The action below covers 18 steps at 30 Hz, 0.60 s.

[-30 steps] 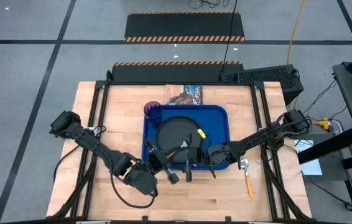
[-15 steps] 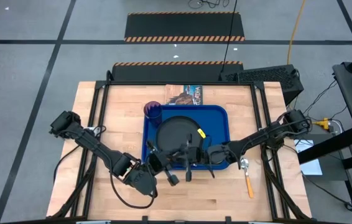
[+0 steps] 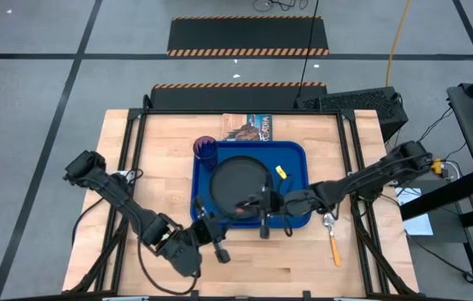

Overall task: Pick and place plate/cup/fork/spoon on tray
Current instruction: Put the orange fork on the blue serving tray to the right of the black black plate

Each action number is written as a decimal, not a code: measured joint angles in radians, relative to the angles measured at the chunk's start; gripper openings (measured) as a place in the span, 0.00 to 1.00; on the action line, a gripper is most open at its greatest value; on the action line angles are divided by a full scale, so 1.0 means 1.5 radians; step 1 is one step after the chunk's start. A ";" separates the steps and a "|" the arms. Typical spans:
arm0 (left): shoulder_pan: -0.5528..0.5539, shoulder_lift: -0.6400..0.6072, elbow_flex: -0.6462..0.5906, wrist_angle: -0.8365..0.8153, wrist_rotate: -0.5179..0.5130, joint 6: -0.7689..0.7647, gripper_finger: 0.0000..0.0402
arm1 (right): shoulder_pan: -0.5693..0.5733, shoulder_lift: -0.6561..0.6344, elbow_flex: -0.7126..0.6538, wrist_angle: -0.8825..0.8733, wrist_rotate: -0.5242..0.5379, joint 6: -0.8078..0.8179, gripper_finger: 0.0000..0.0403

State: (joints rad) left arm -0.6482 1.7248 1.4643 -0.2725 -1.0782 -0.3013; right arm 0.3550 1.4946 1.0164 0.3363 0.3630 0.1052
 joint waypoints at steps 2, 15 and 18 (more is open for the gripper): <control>-0.006 0.000 0.000 -0.025 0.001 -0.017 0.12 | 0.003 -0.022 0.000 -0.043 -0.001 0.012 0.00; 0.026 0.003 -0.103 0.022 0.126 -0.125 0.23 | 0.046 -0.084 0.000 -0.142 -0.002 0.012 0.00; 0.028 0.003 -0.153 0.120 0.125 -0.095 0.36 | 0.046 -0.084 0.000 -0.139 -0.002 -0.003 0.00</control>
State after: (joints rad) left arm -0.6061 1.7290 1.2354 -0.0921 -0.8901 -0.4431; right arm 0.4236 1.3682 1.0164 0.1271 0.3607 0.1011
